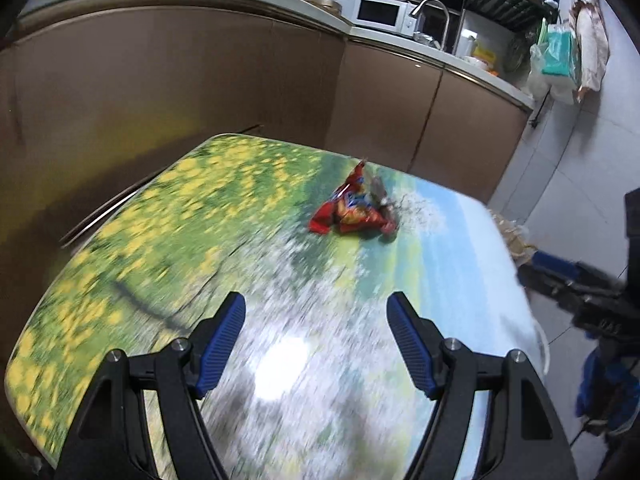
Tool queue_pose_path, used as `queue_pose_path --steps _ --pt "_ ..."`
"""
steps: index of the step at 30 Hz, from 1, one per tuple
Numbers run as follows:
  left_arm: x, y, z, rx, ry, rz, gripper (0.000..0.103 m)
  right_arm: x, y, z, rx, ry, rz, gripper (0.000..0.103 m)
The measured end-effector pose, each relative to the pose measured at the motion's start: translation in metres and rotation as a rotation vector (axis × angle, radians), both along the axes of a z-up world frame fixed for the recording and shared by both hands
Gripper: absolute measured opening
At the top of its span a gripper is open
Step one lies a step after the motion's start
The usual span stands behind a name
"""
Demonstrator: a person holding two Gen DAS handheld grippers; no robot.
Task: Collect trash
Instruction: 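Grasp the red chip bag with the left gripper while the right grasps the red-striped wrapper, then carry the chip bag and wrapper over the white bin and open both grippers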
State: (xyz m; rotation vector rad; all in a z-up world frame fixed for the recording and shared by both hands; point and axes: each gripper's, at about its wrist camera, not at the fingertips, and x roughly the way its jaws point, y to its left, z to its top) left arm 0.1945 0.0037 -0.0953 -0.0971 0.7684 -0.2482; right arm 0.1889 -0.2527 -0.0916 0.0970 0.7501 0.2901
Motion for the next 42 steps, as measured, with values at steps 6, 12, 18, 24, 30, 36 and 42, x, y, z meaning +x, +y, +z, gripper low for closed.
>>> queue_pose_path --steps 6,12,18,24,30,36,42 --pt "0.067 -0.028 0.000 0.000 -0.005 -0.063 0.072 0.046 -0.002 -0.006 0.016 -0.003 0.014 0.070" --pt "0.134 -0.056 -0.025 0.012 0.051 -0.098 0.071 0.095 -0.006 -0.018 0.040 0.002 0.020 0.066" --pt "0.175 -0.062 -0.047 0.000 0.107 -0.112 0.039 0.135 0.001 -0.028 0.040 0.014 0.054 0.065" --pt "0.179 -0.046 -0.062 -0.018 0.130 -0.103 0.020 0.169 0.023 -0.043 0.048 0.046 0.107 0.057" --pt "0.171 -0.034 -0.065 -0.037 0.127 -0.094 0.017 0.191 0.047 -0.057 0.031 0.091 0.155 0.045" --pt "0.150 -0.023 -0.059 -0.064 0.128 -0.078 0.014 0.185 0.060 -0.066 0.006 0.128 0.171 0.018" --pt "0.099 -0.015 -0.026 -0.040 0.072 -0.065 0.014 0.138 0.058 -0.039 0.010 0.087 0.191 0.018"
